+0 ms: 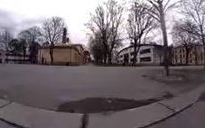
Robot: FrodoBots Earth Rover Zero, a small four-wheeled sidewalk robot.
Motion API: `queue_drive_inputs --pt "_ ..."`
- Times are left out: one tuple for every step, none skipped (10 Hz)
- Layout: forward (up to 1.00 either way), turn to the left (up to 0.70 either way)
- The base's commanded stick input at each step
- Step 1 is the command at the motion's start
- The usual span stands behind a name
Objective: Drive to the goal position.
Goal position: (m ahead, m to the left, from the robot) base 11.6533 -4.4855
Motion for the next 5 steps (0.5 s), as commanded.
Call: queue_drive_inputs --pt "0.7 0.0" --pt "0.7 0.0" --pt "0.7 0.0" --pt "0.7 0.0" --pt "0.7 0.0"
